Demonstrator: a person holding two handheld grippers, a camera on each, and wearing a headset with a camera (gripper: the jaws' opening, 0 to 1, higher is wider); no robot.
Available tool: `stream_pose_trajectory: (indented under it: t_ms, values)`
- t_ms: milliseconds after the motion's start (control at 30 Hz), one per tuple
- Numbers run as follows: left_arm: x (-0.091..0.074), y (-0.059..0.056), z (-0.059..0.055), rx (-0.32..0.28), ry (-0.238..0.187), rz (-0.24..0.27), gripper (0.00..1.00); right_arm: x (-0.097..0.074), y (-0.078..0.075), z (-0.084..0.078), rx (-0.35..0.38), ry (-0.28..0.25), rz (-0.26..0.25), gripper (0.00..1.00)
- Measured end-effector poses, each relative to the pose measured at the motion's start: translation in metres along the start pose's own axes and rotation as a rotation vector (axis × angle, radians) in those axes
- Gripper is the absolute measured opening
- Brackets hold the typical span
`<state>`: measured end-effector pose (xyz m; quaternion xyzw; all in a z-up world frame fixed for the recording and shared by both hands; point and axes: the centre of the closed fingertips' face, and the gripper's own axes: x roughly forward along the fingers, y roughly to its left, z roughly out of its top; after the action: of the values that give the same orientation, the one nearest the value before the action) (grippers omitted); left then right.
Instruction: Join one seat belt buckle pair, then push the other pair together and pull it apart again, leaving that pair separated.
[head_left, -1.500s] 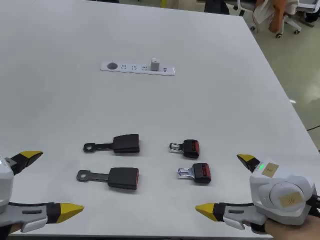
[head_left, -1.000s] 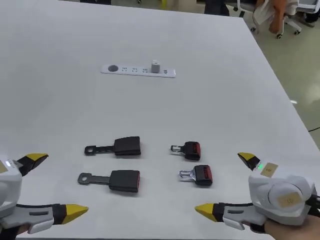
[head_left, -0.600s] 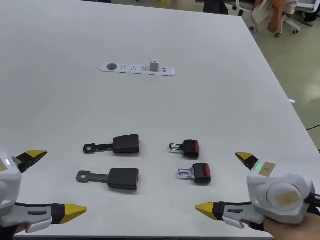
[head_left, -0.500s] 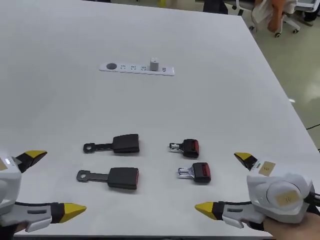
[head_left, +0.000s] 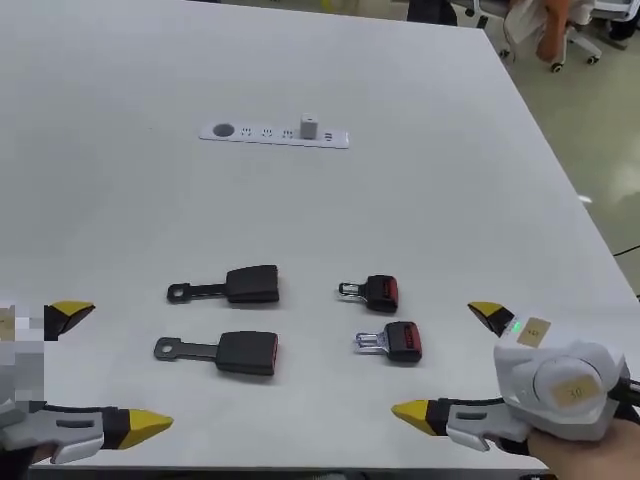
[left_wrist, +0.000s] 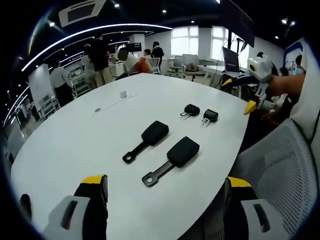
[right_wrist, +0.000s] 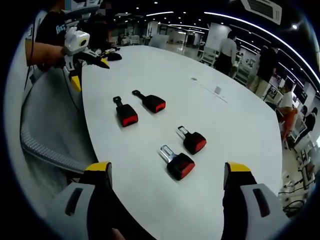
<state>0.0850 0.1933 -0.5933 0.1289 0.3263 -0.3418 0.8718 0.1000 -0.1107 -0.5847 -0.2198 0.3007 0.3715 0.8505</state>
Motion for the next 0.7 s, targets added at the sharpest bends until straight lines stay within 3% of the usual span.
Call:
stream_pose_trajectory:
  t_ms: [700]
  values:
    - [0.0009, 0.0039, -0.0044, 0.006, 0.028, 0.015, 0.99, 0.0008, 0.0033, 0.0008, -0.03, 0.01, 0.017, 0.89]
